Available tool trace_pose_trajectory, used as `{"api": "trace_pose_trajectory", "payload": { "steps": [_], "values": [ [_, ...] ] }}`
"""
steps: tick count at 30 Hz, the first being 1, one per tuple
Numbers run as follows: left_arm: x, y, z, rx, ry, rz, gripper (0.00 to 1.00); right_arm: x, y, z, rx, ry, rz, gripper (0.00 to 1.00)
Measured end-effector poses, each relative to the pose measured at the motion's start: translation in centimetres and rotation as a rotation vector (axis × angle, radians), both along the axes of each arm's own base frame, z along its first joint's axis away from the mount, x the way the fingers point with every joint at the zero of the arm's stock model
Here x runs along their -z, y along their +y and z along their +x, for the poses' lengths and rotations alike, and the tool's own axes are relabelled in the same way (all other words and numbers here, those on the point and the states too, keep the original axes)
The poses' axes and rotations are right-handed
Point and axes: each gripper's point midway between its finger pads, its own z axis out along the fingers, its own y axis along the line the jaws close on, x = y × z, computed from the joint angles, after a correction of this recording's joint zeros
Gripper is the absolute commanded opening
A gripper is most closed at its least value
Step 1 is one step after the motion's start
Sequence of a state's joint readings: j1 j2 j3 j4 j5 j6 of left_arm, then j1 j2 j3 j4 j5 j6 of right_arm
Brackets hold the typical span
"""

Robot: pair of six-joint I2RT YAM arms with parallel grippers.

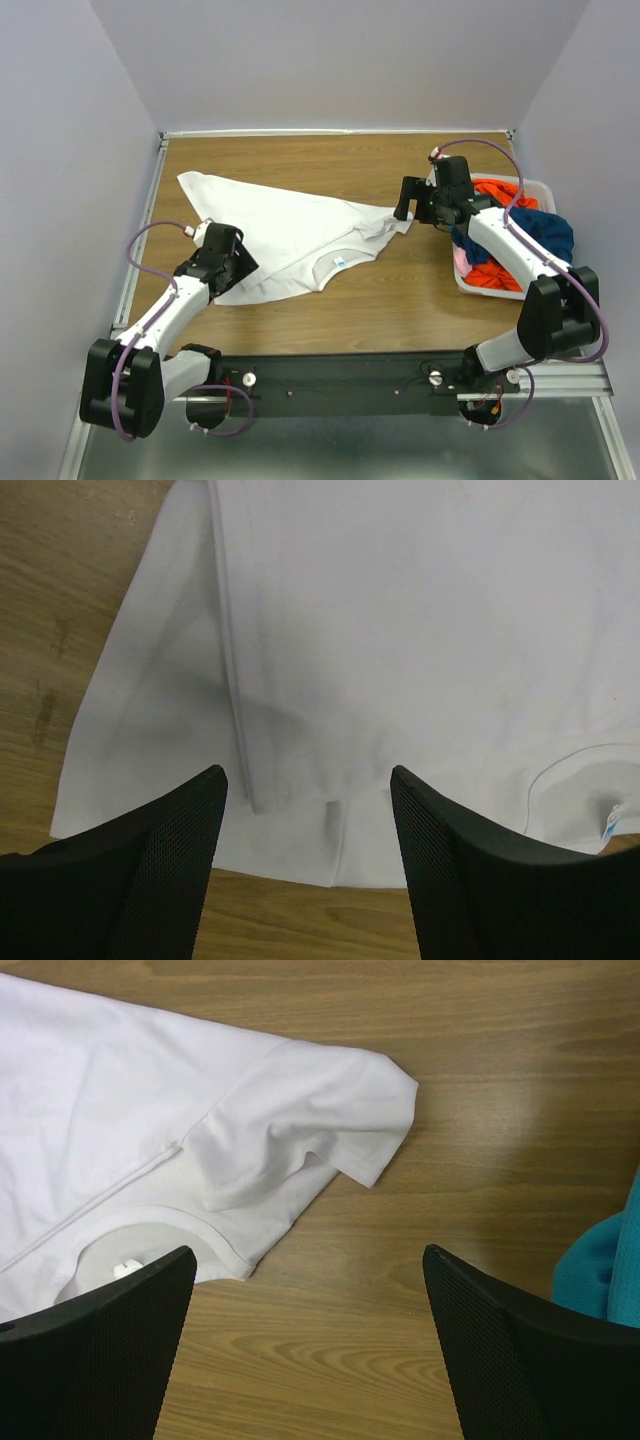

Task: Fold and stack the t-shirts
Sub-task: Flatten the tshirt out

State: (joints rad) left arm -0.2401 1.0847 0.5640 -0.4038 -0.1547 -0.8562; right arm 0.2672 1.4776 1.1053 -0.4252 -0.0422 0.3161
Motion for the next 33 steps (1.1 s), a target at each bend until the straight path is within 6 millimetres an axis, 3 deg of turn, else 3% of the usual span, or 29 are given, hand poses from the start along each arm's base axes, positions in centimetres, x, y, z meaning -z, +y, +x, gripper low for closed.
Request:
{"api": "trace_pose_trajectory", "payload": {
  "steps": [3,7,11,16,24,26,27,28,33],
  "values": [
    [0.4,-0.1,-0.4,0.000,0.017,-0.004,0.70,0.2,0.0,0.0,0.001,0.001,-0.001,1.00],
    [1.3,-0.4,-0.8,0.009,0.048,-0.006,0.57,0.4,-0.2,-0.1,0.005,0.006,-0.006,1.00],
    [2.7,-0.4,-1.3,0.016,0.103,0.001,0.56,0.5,-0.2,-0.1,0.008,0.005,-0.010,1.00],
    [3.1,-0.4,-1.4,0.016,0.116,0.004,0.39,0.5,-0.3,-0.1,0.009,0.005,-0.010,1.00],
    [3.2,-0.3,-1.3,0.015,0.117,0.009,0.33,0.5,-0.3,-0.1,0.010,0.006,-0.012,1.00],
    [3.3,-0.3,-1.3,0.017,0.122,0.011,0.17,0.5,-0.4,-0.1,0.016,0.005,-0.018,1.00],
    [3.4,-0.3,-1.4,0.021,0.124,0.014,0.04,0.6,-0.5,-0.1,0.020,0.005,-0.022,1.00],
    [3.4,-0.3,-1.4,0.021,0.125,0.014,0.00,0.6,-0.6,-0.1,0.021,0.005,-0.024,1.00],
    [3.1,-0.5,-1.1,0.040,0.108,0.014,0.00,0.8,-0.7,-0.2,0.025,0.008,-0.029,1.00]
  ]
}}
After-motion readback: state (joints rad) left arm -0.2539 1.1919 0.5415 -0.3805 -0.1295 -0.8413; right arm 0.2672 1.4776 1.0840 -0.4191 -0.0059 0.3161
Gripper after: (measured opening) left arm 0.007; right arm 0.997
